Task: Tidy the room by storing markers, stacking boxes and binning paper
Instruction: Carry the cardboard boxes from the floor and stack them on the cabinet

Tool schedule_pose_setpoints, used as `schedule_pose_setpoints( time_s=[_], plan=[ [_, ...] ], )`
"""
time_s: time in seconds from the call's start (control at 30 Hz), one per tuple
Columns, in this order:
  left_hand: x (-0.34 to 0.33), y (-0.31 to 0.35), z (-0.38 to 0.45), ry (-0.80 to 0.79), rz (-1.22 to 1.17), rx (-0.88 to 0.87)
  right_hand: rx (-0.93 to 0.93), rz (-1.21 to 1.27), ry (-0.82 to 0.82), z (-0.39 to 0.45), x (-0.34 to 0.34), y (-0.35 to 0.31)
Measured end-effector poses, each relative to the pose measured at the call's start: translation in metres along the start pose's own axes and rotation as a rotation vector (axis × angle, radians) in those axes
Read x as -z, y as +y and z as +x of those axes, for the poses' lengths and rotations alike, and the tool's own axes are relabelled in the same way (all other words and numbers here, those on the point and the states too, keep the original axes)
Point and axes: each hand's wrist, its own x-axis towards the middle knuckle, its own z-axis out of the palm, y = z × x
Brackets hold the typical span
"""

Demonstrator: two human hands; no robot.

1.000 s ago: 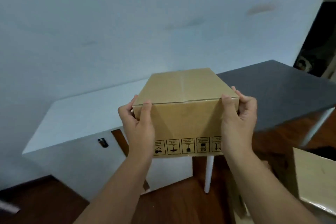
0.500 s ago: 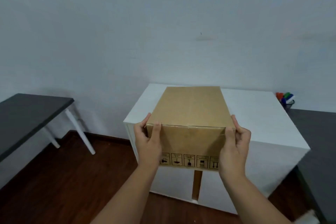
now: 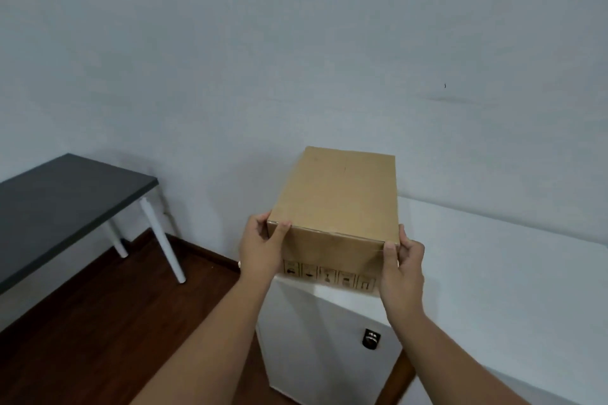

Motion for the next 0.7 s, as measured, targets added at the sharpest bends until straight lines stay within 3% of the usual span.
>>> schedule_pose_setpoints(
  time_s=[0.27,0.43,0.6,0.7],
  plan=[
    [-0.007,0.0,0.125,-0.256,0.083,0.091,-0.094,0.029,0.1,0.055,-0.063,-0.001],
    [0.002,-0.009,0.15,-0.441,0.086,0.083,-0.109,0.092,0.206,0.054,-0.085,0.003],
    [-0.002,-0.005,0.126,-0.361,0.043,0.137,-0.267,0.16,0.208,0.051,-0.067,-0.004],
    [-0.003,-0.02,0.069,-0.281,-0.007,0.301,-0.406,0.194,0.335,0.037,-0.036,0.004]
  ],
)
